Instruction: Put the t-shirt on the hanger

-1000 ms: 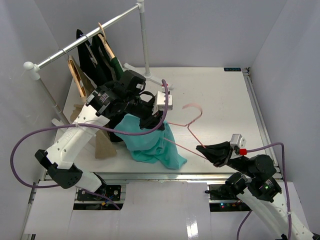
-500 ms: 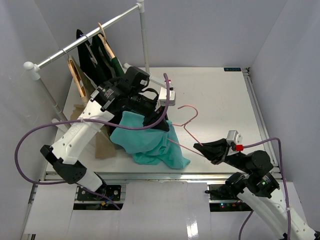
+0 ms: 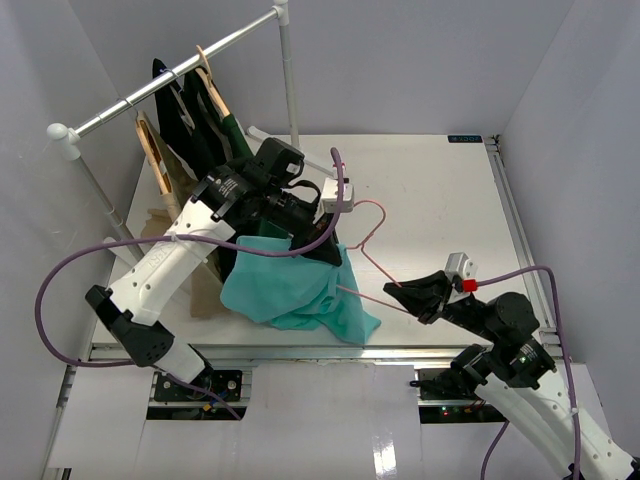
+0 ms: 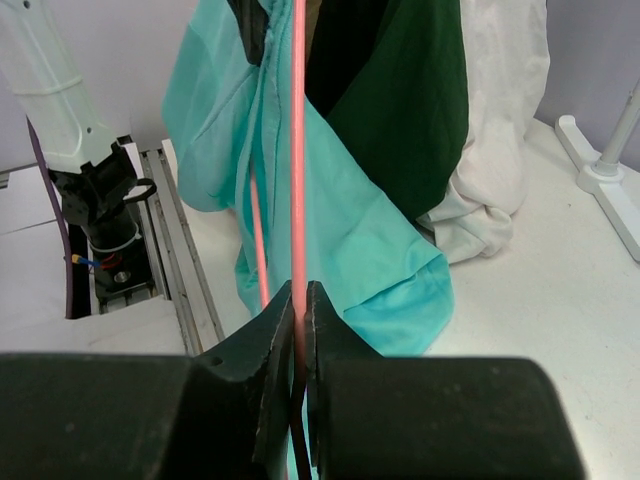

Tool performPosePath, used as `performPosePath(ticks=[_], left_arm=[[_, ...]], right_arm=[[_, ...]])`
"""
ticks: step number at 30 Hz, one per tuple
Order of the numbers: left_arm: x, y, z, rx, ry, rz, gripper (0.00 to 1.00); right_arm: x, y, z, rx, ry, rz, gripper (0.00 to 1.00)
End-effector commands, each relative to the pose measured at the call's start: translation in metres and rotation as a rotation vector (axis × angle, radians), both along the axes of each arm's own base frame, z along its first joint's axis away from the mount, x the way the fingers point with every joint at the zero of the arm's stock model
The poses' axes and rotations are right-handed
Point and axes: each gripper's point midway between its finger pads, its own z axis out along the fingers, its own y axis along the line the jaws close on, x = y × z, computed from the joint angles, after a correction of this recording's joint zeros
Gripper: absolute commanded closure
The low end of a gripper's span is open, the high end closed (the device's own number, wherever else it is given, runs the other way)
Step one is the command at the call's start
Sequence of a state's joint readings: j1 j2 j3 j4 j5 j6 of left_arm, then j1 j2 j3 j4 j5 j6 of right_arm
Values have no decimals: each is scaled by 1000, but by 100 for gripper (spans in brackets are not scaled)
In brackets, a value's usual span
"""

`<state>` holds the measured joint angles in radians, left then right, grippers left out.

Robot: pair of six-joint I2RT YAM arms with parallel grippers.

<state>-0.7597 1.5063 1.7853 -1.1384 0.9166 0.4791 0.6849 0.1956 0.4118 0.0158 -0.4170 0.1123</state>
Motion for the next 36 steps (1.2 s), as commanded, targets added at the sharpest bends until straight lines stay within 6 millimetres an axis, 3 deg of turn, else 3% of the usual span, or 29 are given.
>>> performPosePath(ticks=[1, 2, 4, 7, 10, 15, 22, 29, 36], left_arm=[[18, -3, 7, -68, -95, 129, 100], [25, -3, 8, -80, -105, 174, 100], [37, 1, 17, -108, -128, 277, 100], [55, 5, 24, -130, -133, 418, 100], [67, 8, 26, -133, -114, 522, 100], [77, 10, 20, -132, -93, 599, 100], [85, 12, 14, -164, -56, 688, 100], [91, 16, 8, -173, -53, 747, 100], [93, 16, 7, -183, -42, 770, 100]], right_arm=[[3, -14, 63, 132, -117, -82, 73], [8, -18, 64, 137, -100, -119, 62], [21, -29, 69, 161, -56, -218, 48], [32, -46, 79, 200, -5, -330, 39], [40, -58, 87, 236, 32, -411, 41], [41, -38, 88, 188, 70, -329, 52], [52, 16, 41, 104, 222, -148, 67], [52, 30, 8, 110, 299, -109, 70], [54, 56, -24, 8, 370, -86, 67]])
